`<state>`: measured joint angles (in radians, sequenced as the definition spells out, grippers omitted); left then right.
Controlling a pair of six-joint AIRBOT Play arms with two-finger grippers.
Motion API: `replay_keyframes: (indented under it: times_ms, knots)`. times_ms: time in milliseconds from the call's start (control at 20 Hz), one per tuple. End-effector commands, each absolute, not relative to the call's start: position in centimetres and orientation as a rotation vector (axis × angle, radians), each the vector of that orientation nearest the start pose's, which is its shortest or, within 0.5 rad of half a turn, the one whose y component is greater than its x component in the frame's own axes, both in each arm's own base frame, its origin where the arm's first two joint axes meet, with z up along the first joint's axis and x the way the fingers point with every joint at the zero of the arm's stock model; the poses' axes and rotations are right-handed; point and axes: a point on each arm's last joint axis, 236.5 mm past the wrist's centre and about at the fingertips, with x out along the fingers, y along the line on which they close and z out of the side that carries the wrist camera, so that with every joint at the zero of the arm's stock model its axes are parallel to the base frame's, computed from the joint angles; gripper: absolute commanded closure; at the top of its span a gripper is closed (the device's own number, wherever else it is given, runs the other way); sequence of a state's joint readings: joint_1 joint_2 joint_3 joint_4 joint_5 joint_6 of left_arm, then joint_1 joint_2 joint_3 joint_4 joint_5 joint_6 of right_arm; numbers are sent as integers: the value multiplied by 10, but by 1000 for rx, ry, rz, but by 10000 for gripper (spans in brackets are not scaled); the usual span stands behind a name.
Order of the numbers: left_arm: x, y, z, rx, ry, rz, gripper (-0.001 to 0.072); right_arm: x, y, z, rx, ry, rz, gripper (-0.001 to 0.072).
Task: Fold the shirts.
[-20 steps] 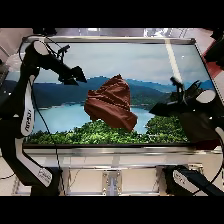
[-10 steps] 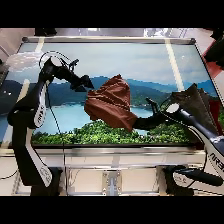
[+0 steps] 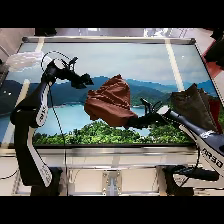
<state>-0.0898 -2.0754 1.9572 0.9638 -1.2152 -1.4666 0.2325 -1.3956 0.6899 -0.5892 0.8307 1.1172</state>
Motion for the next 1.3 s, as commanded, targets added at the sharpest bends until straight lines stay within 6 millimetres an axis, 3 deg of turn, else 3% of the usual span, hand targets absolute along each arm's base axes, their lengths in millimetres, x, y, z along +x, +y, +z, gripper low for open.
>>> replay_keyframes:
  times_ms: [0,300,500,750,950,1100,1250]
  knots:
    - [551,-175,-58,-412,1269,-470,109,313,228,-90,574,1302,580,698]
    - [548,-177,-72,-419,1296,-469,109,354,237,-44,512,1163,648,696]
    - [548,-193,-75,-420,1282,-525,109,353,246,-18,459,1160,743,696]
    - [557,-214,-85,-398,1233,-537,110,341,251,-14,460,1197,789,695]
    - [552,-227,-94,-347,1232,-578,232,342,251,-14,460,1195,788,695]
    - [549,-232,-96,-333,1239,-585,232,342,251,-14,462,1195,788,695]
    - [544,-237,-100,-306,1252,-591,276,342,252,-13,470,1193,789,695]
